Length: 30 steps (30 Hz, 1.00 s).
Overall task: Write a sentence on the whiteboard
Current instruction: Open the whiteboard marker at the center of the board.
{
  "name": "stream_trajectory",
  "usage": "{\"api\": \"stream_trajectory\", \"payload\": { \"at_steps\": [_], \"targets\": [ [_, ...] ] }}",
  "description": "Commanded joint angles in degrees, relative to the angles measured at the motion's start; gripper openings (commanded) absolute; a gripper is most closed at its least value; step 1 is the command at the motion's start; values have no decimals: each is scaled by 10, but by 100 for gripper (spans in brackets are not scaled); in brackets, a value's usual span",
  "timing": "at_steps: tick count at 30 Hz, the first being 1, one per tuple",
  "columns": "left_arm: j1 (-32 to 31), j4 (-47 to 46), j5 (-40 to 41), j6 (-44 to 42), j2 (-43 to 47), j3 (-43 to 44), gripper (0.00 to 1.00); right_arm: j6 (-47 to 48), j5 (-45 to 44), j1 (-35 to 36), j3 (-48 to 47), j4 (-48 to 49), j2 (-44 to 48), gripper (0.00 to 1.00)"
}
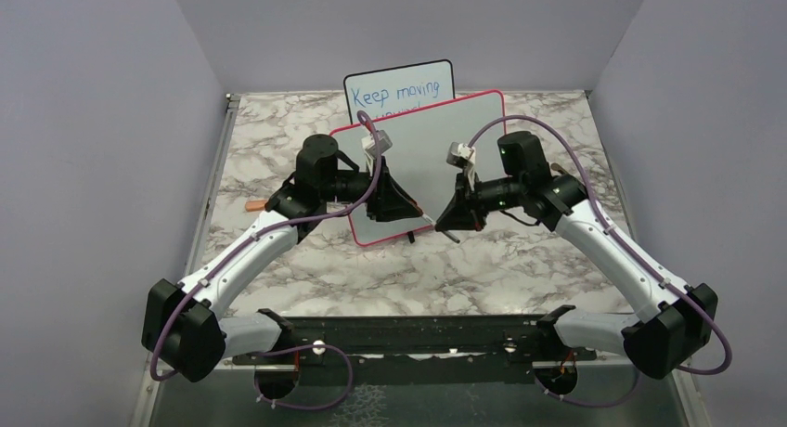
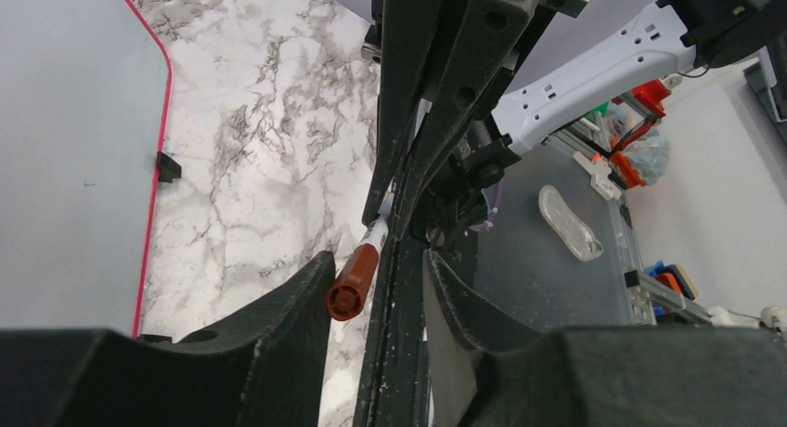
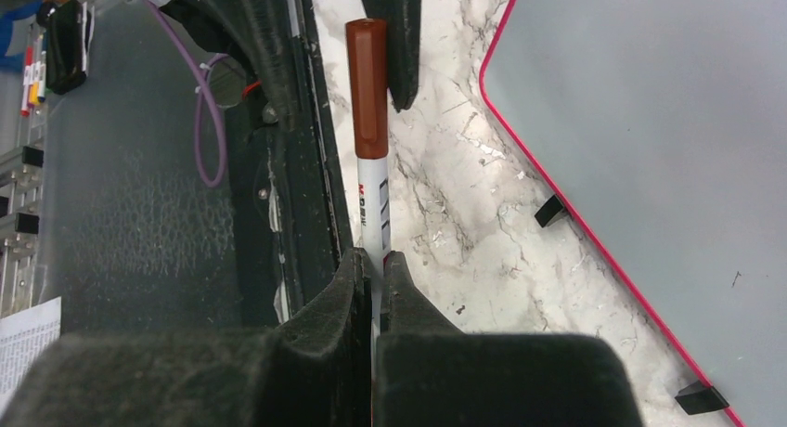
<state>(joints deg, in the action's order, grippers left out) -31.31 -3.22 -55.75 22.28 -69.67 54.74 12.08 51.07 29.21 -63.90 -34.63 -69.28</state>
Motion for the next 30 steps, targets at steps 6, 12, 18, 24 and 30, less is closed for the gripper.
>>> {"api": "stream_trajectory", "payload": {
  "at_steps": [6,12,18,24,30],
  "targets": [
    [0,-35,-35,12,2,2,20,-4,9,7,-8,29,-4,0],
    [5,-61,-12,37,21,-20,0,-19,8,7,0,50,2,1],
    [19,-109,67,97,77,-72,0,-113,-5,7,64,181,47,22],
    [22,-138,141,144,142,-127,0,-229,-53,7,135,323,98,31],
    [22,-182,210,201,203,-186,0,-336,-90,7,206,474,135,51]
  ]
}}
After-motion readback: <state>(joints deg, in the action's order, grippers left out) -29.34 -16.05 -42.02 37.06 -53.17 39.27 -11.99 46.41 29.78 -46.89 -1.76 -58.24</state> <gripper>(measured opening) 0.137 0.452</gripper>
